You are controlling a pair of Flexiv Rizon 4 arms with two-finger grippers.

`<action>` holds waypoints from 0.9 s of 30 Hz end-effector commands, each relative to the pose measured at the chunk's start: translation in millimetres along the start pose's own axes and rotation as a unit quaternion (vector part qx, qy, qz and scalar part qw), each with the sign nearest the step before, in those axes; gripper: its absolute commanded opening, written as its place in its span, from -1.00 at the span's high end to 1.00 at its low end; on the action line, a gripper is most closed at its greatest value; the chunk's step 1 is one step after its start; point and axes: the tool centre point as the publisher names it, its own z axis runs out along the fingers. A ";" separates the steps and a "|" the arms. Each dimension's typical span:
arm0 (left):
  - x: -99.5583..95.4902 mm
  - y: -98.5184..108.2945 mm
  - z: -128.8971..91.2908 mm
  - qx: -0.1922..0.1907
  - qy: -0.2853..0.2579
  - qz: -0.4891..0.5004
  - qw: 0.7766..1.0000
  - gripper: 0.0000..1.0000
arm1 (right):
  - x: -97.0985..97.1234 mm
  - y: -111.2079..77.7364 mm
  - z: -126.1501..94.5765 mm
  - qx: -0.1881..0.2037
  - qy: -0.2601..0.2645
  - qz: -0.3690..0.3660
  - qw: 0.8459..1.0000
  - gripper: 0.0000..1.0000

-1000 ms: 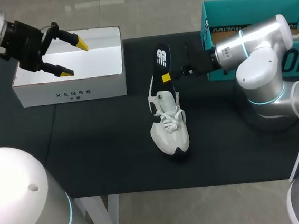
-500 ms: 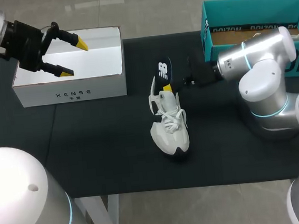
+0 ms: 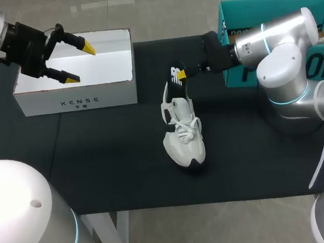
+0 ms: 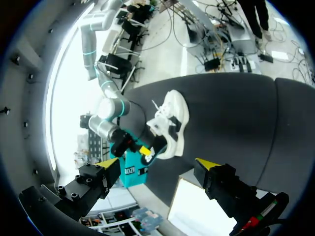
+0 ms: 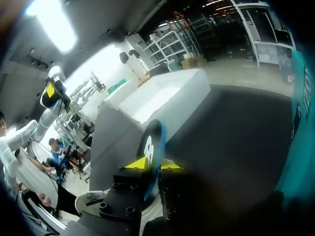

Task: Take the shoe out of the shoebox, open the shoe tongue, remove and reinsert the insole, then place the shoe into the shoebox

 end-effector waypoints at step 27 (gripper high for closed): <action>-0.4 0.2 -0.2 0.000 0.002 0.000 1.000 -1.00 | 18.8 -41.7 12.5 0.031 0.021 0.036 0.999 0.03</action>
